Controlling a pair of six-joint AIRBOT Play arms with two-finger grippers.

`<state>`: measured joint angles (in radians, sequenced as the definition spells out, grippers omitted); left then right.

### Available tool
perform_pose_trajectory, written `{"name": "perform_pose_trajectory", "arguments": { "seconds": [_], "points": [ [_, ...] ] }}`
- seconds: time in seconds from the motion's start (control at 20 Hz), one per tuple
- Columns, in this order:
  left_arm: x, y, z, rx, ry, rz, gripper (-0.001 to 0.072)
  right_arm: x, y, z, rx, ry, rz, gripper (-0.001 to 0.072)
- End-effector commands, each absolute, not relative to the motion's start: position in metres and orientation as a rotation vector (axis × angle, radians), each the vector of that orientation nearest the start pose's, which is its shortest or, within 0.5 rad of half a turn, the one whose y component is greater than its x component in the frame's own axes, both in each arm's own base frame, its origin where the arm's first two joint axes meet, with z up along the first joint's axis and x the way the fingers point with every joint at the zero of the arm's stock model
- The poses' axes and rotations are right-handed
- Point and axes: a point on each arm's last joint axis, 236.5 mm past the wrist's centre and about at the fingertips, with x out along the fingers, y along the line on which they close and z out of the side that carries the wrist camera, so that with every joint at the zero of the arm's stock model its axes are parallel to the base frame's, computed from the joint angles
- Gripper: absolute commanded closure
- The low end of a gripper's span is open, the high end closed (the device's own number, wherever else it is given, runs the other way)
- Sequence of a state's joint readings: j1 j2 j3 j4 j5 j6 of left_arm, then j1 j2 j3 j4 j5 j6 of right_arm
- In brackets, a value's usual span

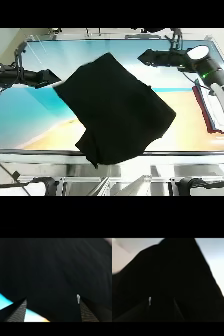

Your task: Fold the shirts.

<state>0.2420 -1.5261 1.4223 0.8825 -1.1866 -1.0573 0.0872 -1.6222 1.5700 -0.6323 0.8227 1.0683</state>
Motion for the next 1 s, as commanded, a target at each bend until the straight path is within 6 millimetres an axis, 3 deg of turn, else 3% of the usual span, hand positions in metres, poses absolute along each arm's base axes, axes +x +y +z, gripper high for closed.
{"name": "perform_pose_trajectory", "arguments": {
  "seconds": [0.0, 0.1, 0.3, 0.4, 0.5, 0.6, 0.7, 0.95],
  "points": [
    [0.471, 0.002, 0.003, -0.284, 1.172, -0.425, 0.0, 0.498, 0.157, 0.12, 0.47, 0.898, 0.649, 0.0368],
    [0.48, 0.013, -0.006, -0.31, 1.18, -0.403, 0.0, 0.456, 0.132, 0.109, 0.462, 1.068, 0.602, 0.0369],
    [0.51, 0.022, -0.028, -0.309, 1.166, -0.385, 0.0001, 0.355, 0.089, 0.051, 0.422, 1.359, 0.381, 0.0369],
    [0.53, 0.025, -0.033, -0.295, 1.148, -0.389, 0.0001, 0.305, 0.083, 0.026, 0.465, 1.408, 0.294, 0.0369],
    [0.556, 0.034, -0.03, -0.275, 1.102, -0.373, 0.0001, 0.268, 0.084, 0.003, 0.572, 1.378, 0.185, 0.0368],
    [0.579, 0.061, -0.032, -0.218, 1.074, -0.274, 0.0001, 0.244, 0.089, -0.018, 0.714, 1.319, 0.095, 0.0364],
    [0.597, 0.079, -0.037, -0.191, 1.037, -0.205, 0.0001, 0.233, 0.1, -0.031, 0.829, 1.257, 0.087, 0.0191],
    [0.614, 0.106, -0.073, -0.238, 1.004, -0.123, 0.0002, 0.226, 0.104, -0.05, 0.904, 1.25, 0.06, 0.021]
  ]
}}
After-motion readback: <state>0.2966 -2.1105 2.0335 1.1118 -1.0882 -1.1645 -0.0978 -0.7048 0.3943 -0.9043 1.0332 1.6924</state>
